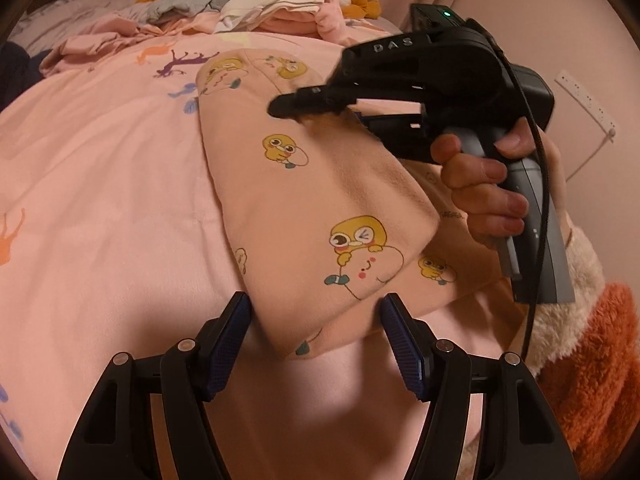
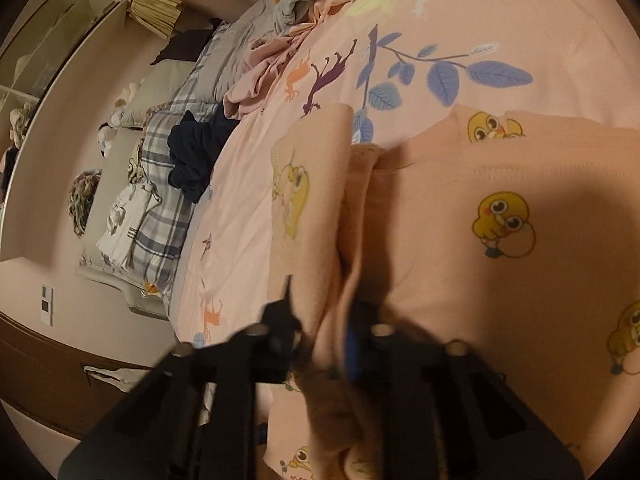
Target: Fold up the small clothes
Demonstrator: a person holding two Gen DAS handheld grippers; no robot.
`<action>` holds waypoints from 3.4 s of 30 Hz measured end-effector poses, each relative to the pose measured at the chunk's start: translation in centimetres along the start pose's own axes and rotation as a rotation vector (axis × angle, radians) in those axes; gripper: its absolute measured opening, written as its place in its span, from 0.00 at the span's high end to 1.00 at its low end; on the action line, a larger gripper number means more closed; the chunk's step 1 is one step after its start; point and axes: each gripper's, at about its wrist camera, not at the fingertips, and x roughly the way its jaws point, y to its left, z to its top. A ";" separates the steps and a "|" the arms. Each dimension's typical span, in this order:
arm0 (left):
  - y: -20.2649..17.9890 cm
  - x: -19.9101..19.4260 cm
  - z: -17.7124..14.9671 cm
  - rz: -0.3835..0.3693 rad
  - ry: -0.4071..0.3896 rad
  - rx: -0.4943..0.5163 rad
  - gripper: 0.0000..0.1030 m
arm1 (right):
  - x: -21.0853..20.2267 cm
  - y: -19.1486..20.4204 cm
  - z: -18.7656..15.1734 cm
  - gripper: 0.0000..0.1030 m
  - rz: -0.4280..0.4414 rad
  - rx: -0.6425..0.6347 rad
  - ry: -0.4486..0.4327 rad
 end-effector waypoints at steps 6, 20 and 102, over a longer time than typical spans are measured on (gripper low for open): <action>-0.6 0.3 0.1 0.071 -0.042 -0.020 0.36 | -2.4 0.3 -0.8 0.89 0.009 -0.008 -0.088; -1.1 1.1 1.3 -0.018 -0.004 -0.136 0.86 | -11.0 -2.1 -1.9 0.90 0.017 0.046 -0.261; -6.0 1.3 1.7 -0.014 0.052 0.043 0.89 | -14.8 -3.8 -11.6 0.94 -0.477 -0.134 -0.115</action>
